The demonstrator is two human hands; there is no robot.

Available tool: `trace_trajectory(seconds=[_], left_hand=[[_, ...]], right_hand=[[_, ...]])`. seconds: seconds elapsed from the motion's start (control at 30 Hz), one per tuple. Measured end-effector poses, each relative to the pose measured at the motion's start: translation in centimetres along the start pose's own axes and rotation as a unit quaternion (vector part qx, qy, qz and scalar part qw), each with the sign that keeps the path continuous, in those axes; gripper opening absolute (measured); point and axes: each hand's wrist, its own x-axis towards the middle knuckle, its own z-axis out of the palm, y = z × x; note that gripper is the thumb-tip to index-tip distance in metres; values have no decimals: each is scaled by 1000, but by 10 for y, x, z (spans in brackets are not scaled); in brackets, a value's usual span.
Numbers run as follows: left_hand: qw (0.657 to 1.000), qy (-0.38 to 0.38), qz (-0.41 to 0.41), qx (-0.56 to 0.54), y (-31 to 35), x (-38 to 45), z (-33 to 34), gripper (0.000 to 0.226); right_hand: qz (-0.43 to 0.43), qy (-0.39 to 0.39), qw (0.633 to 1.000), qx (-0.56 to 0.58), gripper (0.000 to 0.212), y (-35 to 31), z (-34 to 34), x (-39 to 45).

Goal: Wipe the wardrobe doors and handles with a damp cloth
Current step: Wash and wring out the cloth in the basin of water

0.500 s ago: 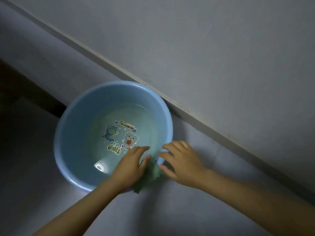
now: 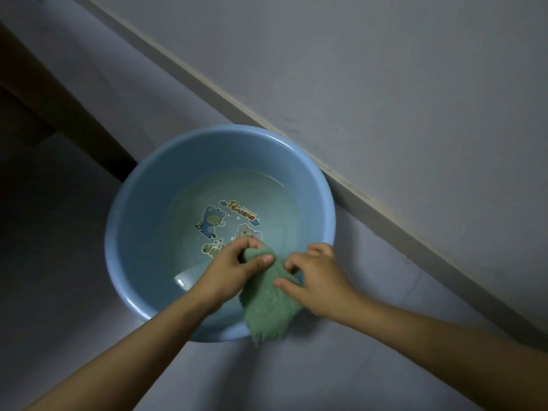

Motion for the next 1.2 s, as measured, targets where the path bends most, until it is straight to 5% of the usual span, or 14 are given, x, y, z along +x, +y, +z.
trace_trajectory(seconds=[0.2, 0.3, 0.4, 0.5, 0.6, 0.8, 0.93, 1.03, 1.2], left_hand=[[972, 232, 30, -26, 2, 40, -22, 18], [956, 271, -49, -95, -16, 59, -30, 17], [939, 319, -95, -87, -33, 77, -42, 12], [928, 352, -108, -62, -48, 89, -50, 17], [911, 379, -147, -71, -59, 93, -47, 30], [900, 404, -156, -45, -63, 95, -46, 7], [912, 387, -128, -49, -64, 95, -36, 10], [910, 377, -149, -84, -61, 92, -34, 12], [907, 360, -166, -141, -56, 90, -39, 11]], right_hand=[[252, -116, 932, 232, 17, -17, 11, 78], [305, -177, 887, 298, 22, -11, 28, 100], [371, -112, 859, 335, 33, -5, 50, 122], [380, -34, 900, 212, 51, -10, 73, 126], [298, -87, 948, 63, 40, -23, 89, 118], [336, -20, 937, 89, 39, -18, 91, 128], [408, 10, 908, 94, 41, -23, 98, 127], [375, 3, 923, 92, 40, -31, 106, 126], [421, 56, 888, 176, 43, -34, 109, 129]])
